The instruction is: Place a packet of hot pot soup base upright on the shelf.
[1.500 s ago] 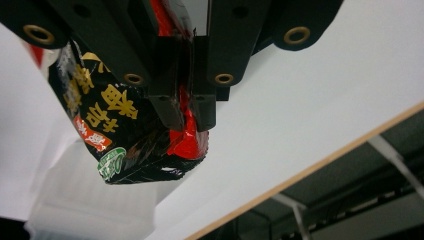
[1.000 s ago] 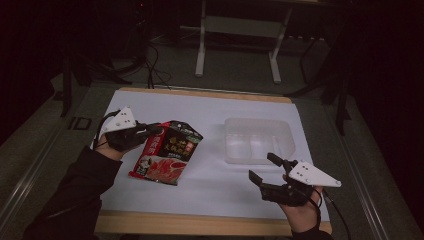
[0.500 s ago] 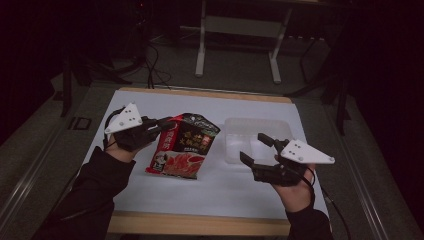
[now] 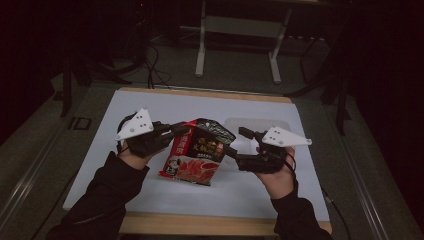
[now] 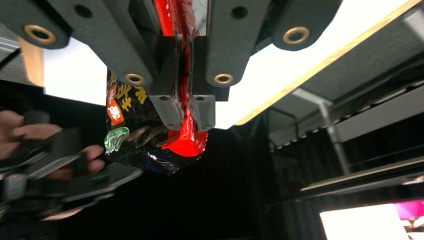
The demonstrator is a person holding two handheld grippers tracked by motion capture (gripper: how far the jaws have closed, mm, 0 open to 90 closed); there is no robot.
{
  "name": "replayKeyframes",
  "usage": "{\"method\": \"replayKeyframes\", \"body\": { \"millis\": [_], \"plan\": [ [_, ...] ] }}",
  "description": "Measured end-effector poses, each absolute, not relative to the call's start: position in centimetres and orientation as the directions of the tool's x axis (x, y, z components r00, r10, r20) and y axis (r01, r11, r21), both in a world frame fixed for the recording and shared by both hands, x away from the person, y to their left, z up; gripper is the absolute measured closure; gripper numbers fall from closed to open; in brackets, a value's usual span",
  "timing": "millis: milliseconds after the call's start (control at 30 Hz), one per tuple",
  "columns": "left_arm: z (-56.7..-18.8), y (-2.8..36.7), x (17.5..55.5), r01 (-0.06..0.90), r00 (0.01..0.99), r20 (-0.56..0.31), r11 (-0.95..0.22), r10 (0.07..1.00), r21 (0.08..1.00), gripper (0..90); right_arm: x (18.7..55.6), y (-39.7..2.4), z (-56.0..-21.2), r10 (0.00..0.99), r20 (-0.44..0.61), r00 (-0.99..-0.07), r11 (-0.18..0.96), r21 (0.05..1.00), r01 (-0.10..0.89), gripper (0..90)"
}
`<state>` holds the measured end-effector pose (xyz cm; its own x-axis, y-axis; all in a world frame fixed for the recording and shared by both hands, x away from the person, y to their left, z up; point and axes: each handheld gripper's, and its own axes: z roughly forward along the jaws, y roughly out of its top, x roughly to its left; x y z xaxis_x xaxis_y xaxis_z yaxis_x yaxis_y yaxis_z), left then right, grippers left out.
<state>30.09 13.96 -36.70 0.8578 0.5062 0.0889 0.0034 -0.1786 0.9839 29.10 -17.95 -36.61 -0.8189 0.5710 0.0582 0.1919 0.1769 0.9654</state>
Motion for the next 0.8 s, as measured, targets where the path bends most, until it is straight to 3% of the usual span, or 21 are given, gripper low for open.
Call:
{"method": "replayKeyframes", "body": {
  "millis": [167,233,300,800],
  "plan": [
    [-36.9,13.2,30.1,0.007,0.870,0.078,-0.172,0.486,0.985,86.6,29.6,-17.2,-37.1,0.549,0.063,-0.834,0.198,0.959,0.203,49.6],
    [-37.0,13.0,30.1,0.010,0.875,0.076,-0.175,0.479,0.984,86.5,29.7,-17.3,-37.2,0.539,0.075,-0.839,0.214,0.951,0.222,62.6],
    [-37.1,12.9,30.0,0.010,0.874,0.072,-0.167,0.481,0.986,86.5,29.9,-17.5,-37.3,0.531,0.096,-0.842,0.205,0.950,0.237,68.3],
    [-36.1,13.7,30.8,0.037,0.912,0.016,-0.120,0.411,0.992,82.8,28.5,-17.4,-34.5,0.526,0.021,-0.851,0.253,0.950,0.180,76.8]
  ]
}}
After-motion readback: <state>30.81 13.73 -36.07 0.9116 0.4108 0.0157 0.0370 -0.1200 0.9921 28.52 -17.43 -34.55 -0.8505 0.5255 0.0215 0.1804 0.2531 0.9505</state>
